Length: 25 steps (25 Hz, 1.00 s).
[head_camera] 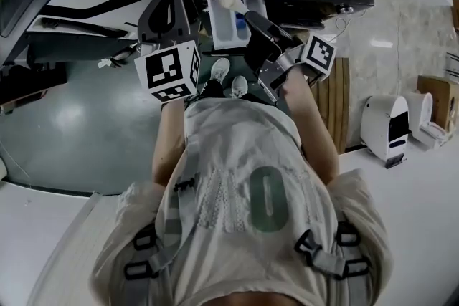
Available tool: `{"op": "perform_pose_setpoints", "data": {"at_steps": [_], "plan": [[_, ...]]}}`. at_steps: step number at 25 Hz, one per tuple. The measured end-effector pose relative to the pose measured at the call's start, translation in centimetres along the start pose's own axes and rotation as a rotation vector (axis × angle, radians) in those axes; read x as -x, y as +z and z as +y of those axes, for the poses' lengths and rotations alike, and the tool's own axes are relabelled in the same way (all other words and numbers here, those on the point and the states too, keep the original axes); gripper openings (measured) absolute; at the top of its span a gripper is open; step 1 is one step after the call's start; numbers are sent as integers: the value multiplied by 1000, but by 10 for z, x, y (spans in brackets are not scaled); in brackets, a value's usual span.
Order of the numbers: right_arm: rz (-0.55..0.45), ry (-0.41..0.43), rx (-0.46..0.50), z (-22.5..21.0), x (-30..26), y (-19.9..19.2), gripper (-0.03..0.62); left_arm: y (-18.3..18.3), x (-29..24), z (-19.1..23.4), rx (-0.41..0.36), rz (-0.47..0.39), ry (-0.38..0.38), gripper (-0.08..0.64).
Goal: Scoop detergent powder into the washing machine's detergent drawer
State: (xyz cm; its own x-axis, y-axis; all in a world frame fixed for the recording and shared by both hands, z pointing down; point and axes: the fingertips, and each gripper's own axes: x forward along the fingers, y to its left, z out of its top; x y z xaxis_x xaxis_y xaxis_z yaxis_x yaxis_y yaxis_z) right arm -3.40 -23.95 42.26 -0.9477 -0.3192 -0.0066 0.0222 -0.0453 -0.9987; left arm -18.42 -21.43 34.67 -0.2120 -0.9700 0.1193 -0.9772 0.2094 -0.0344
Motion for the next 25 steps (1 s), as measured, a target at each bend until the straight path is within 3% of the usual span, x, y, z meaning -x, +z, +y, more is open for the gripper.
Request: {"op": "perform_pose_setpoints", "data": {"at_steps": [6,12,25], "plan": [[6,-66,-9,-27,0,-8,9,-10,5,9,1,22,14,20],[22,-155,49,-50,2,-12,9,-22,6,15,2,51,19,20],[140,-374,373,-72,2,-15,9,-41,-5,22,18,91,24,20]]}}
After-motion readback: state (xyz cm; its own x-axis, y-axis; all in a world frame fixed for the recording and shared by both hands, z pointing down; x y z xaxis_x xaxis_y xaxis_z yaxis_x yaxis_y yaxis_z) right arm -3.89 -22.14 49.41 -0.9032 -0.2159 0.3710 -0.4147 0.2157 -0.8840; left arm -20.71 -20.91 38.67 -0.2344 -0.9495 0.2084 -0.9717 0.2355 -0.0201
